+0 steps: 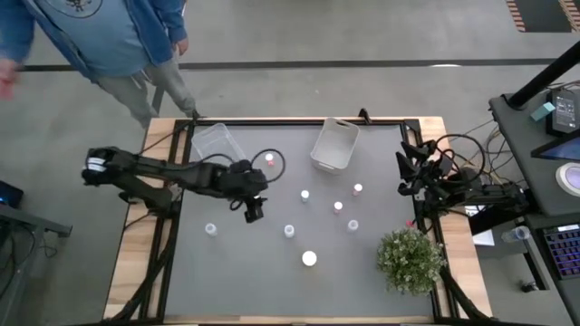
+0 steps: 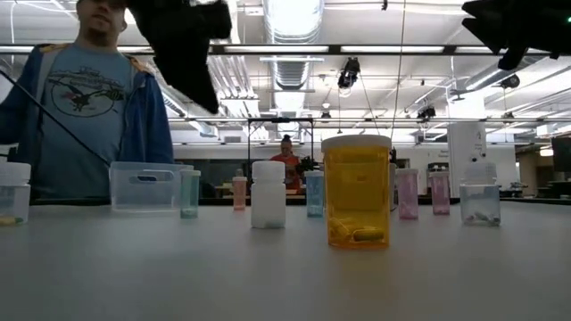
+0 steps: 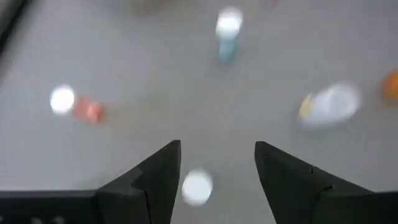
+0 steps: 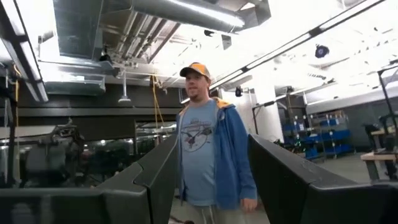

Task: Pick and place medicine bottles into bin by pill shape (circle, oval)
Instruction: Put the left blue pill bottle into the transparent bin

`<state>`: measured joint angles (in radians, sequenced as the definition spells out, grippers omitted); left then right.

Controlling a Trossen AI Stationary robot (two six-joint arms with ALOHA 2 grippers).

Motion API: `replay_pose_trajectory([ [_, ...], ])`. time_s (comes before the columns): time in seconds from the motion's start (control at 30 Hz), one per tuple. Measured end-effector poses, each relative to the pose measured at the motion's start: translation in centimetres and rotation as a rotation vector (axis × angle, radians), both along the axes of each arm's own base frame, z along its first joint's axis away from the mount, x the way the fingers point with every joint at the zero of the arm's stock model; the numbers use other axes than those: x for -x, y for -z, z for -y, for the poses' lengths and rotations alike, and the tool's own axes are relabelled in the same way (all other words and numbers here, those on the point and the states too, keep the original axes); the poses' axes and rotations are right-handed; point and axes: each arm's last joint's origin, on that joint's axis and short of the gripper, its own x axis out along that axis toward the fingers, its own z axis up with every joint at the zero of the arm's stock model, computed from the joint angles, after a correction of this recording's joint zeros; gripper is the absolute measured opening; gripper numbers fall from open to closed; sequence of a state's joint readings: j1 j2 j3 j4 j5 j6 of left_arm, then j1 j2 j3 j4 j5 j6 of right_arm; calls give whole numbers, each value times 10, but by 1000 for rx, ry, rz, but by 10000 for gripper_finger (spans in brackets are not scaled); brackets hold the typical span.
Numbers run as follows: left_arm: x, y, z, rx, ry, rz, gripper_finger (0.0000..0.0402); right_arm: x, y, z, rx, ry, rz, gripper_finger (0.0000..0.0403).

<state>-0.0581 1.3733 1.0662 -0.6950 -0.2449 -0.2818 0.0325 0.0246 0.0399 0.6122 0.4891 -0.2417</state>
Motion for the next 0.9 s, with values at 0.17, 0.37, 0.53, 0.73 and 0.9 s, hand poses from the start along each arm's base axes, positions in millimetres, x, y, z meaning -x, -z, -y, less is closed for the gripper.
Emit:
replay_pose_trajectory([
  [0.17, -8, 16, -6, -16, 55, -277, 191, -1, 1, 0, 35, 25, -46, 183],
  [0.37, -20, 45, -7, -11, 118, -406, 191, -1, 1, 0, 52, 46, -64, 183],
  [0.53, -25, 56, -6, -9, 121, -440, 191, -1, 1, 0, 64, 54, -71, 183],
  [0.73, -30, 59, -7, -15, 132, -421, 191, -1, 1, 0, 68, 58, -74, 183],
  [0.9, -30, 59, -11, -15, 122, -420, 191, -1, 1, 0, 68, 59, -75, 183],
])
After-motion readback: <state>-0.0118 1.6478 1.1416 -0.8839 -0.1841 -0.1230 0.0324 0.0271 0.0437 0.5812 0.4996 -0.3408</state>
